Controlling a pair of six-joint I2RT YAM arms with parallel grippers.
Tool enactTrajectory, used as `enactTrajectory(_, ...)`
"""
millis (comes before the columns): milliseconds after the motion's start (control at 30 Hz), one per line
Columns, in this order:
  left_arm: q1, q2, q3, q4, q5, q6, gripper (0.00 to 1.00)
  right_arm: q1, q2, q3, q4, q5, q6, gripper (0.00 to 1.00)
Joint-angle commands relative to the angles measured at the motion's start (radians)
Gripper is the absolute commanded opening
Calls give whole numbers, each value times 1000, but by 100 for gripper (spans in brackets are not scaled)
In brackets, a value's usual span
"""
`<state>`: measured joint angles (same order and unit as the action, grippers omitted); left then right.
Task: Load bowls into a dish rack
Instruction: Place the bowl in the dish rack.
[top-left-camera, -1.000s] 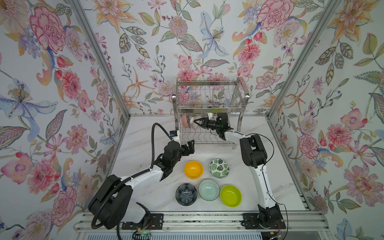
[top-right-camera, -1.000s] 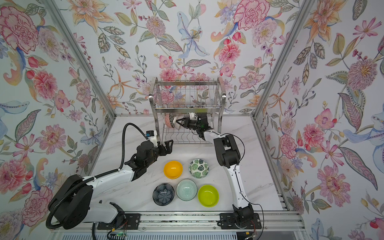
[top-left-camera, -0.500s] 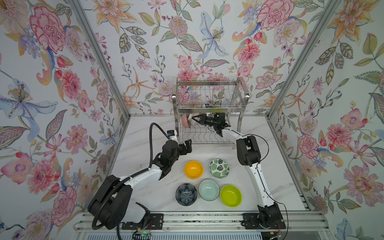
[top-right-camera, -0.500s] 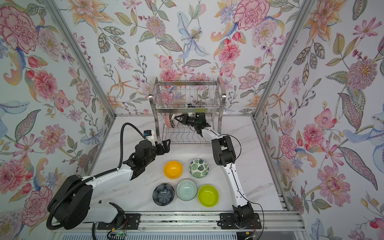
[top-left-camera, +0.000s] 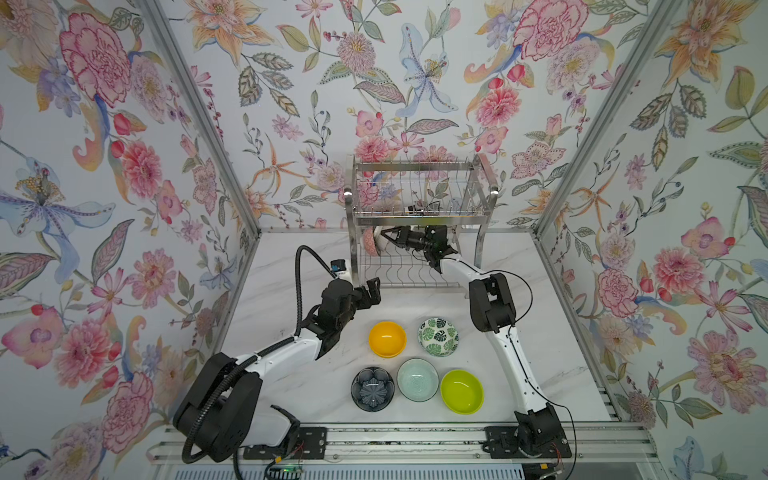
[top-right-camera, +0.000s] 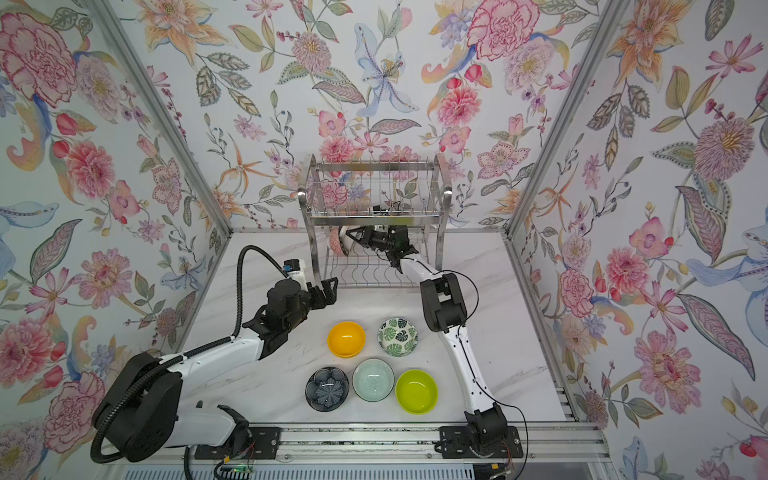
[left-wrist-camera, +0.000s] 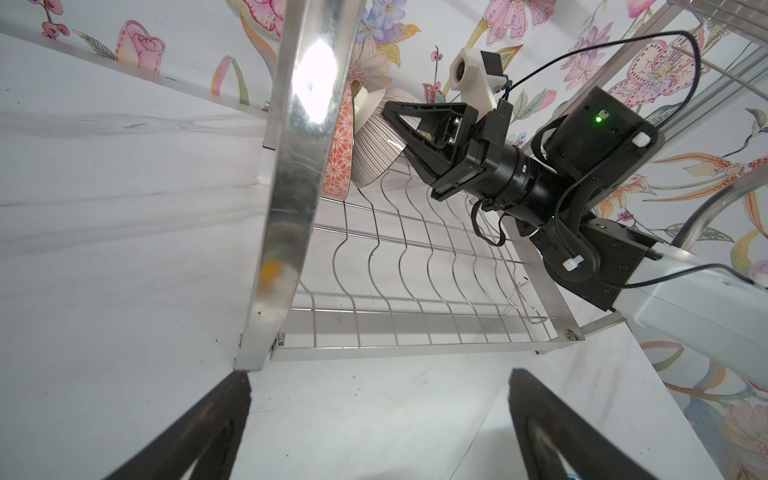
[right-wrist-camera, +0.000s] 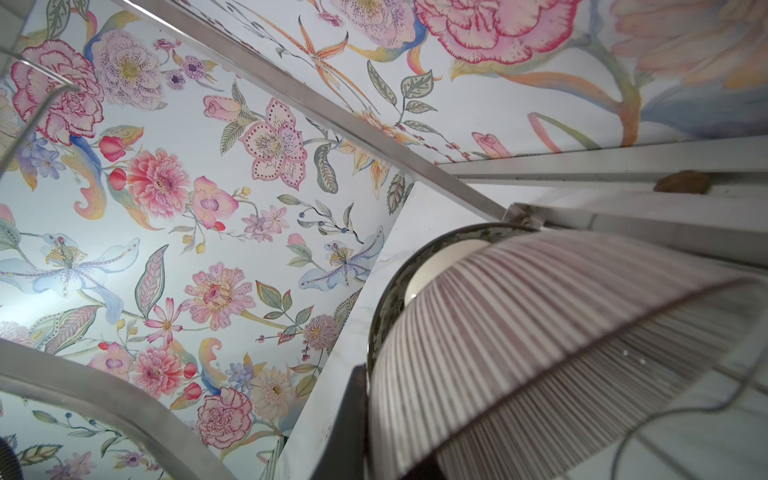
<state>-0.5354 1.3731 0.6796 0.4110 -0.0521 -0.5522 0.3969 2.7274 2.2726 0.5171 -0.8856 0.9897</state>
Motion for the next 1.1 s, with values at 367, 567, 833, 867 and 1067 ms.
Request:
enactTrajectory(367, 20, -34, -5, -18, 22, -11, 99, 3, 30, 64, -17, 2, -34, 0)
enactTrajectory(567, 22, -35, -7, -20, 22, -14, 99, 3, 14, 63, -103, 8, -96, 5)
enactTrajectory(833, 24, -37, -20, -20, 22, -22, 99, 2, -9, 48, -166, 8, -143, 16)
enactTrajectory(867, 23, -39, -22, -20, 23, -24, 99, 2, -10, 48, -172, 11, -146, 17)
enactTrajectory(1067, 23, -48, -32, -21, 22, -28, 99, 2, -21, 48, -192, 13, -157, 23)
